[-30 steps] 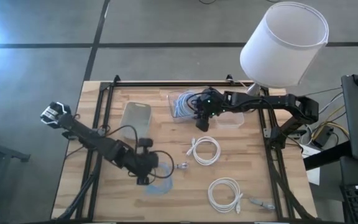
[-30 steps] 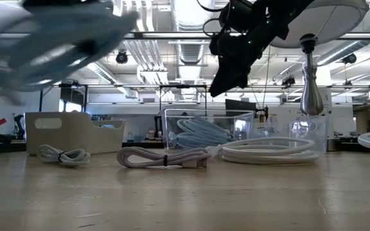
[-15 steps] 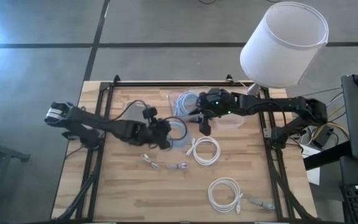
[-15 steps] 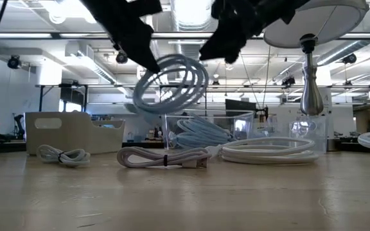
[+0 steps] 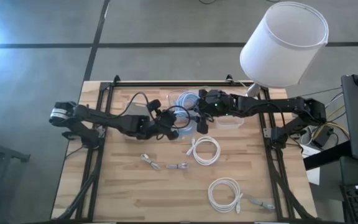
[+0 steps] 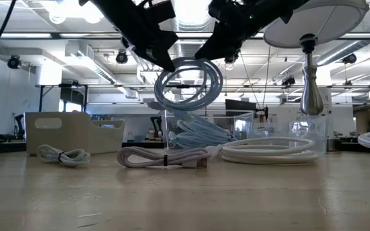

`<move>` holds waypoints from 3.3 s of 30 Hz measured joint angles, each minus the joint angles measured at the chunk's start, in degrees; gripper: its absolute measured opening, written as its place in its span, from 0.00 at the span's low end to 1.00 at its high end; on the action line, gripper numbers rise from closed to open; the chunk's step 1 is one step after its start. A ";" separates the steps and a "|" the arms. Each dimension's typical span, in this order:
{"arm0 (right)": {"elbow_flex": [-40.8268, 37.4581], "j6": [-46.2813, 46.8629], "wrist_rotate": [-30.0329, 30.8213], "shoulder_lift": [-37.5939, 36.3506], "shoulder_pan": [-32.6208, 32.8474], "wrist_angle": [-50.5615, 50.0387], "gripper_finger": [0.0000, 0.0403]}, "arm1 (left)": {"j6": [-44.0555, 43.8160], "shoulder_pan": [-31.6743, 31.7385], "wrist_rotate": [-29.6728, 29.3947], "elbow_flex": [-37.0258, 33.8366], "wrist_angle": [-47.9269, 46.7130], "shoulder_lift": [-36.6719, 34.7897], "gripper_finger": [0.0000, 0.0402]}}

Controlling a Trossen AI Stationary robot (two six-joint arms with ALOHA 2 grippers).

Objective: Pick & Place USB Port
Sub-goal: Put the blue HDMI cable into the left transparent bin

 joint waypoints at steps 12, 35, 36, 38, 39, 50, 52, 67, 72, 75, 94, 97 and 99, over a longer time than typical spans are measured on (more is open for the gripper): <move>-0.02 4.46 1.98 1.77 0.29 -0.35 0.41 | 0.85 0.58 -0.98 0.07 4.28 0.00 0.11; -0.06 3.08 3.55 1.05 0.00 -4.98 0.15 | 2.07 1.82 1.70 0.02 4.85 -0.04 0.12; 0.02 3.22 3.94 1.05 -0.07 -5.01 0.13 | 2.29 1.99 1.98 0.00 4.88 -0.04 0.12; 0.43 3.03 5.84 1.05 -0.33 -5.15 0.09 | 4.17 2.39 1.96 0.00 5.46 -0.05 0.12; 0.85 2.79 7.20 1.05 -0.46 -5.39 0.08 | 5.52 2.64 1.83 0.00 5.87 -0.09 0.12; 5.91 3.45 9.70 0.79 -5.81 -9.72 0.09 | 12.36 4.08 -1.48 2.00 7.90 -0.17 0.32; 5.99 6.21 10.34 0.79 -7.48 -10.32 0.09 | 14.77 4.07 -2.65 2.79 7.75 -0.15 0.37; -7.99 20.72 -3.23 0.72 -20.18 1.55 0.09 | 16.31 4.50 -3.09 4.50 7.84 -0.09 0.53; -12.99 23.83 -5.80 0.76 -20.85 7.19 0.09 | 16.24 4.74 -3.09 4.49 8.03 -0.09 0.53; -15.13 25.54 -9.46 0.81 -20.85 14.79 0.09 | 16.26 4.82 -3.10 4.48 8.15 -0.09 0.52; -19.22 29.90 -13.53 0.97 -21.44 21.24 0.09 | 16.31 4.87 -3.13 4.44 7.93 -0.09 0.52; -20.08 30.20 -11.68 0.94 -21.35 21.25 0.10 | 16.31 4.89 -3.15 4.44 7.93 -0.09 0.52; -20.54 30.21 -11.57 0.94 -21.20 21.28 0.10 | 16.28 4.89 -3.15 4.44 7.93 -0.09 0.52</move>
